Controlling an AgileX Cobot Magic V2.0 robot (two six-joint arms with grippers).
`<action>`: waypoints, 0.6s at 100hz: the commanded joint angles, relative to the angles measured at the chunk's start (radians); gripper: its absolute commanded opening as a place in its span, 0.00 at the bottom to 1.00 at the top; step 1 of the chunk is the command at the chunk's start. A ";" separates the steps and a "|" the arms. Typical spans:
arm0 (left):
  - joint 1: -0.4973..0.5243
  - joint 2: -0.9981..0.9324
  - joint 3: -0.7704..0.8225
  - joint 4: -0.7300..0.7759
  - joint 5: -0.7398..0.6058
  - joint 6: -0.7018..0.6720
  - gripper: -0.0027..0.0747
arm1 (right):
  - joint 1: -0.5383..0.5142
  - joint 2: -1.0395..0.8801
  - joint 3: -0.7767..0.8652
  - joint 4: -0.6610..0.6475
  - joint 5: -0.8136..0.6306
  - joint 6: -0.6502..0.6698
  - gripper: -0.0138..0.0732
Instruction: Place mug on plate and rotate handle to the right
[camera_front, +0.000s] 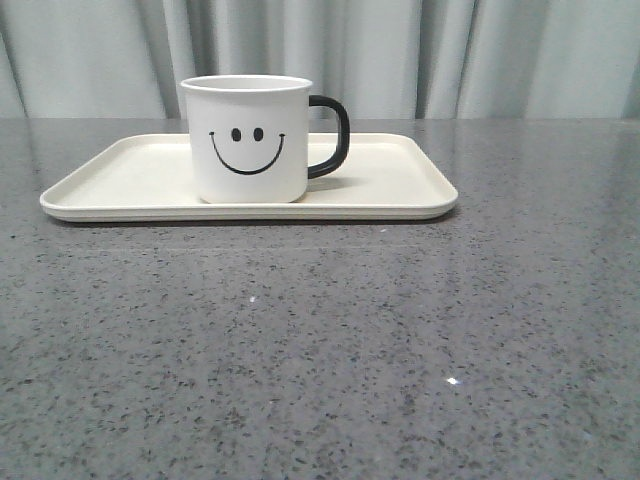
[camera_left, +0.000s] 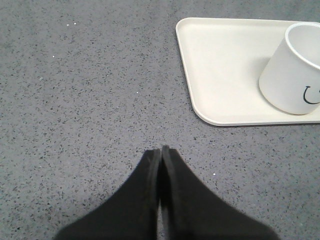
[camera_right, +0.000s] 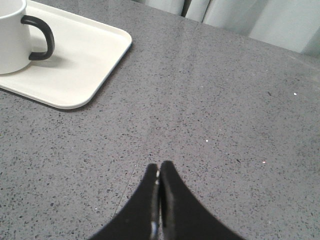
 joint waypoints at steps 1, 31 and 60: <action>0.002 0.000 -0.021 0.006 -0.066 -0.003 0.01 | -0.006 0.005 -0.025 -0.034 -0.074 0.001 0.08; 0.002 -0.128 0.095 0.033 -0.264 0.001 0.01 | -0.006 0.005 -0.025 -0.034 -0.072 0.001 0.08; 0.004 -0.326 0.356 0.027 -0.557 0.138 0.01 | -0.006 0.005 -0.025 -0.034 -0.072 0.001 0.08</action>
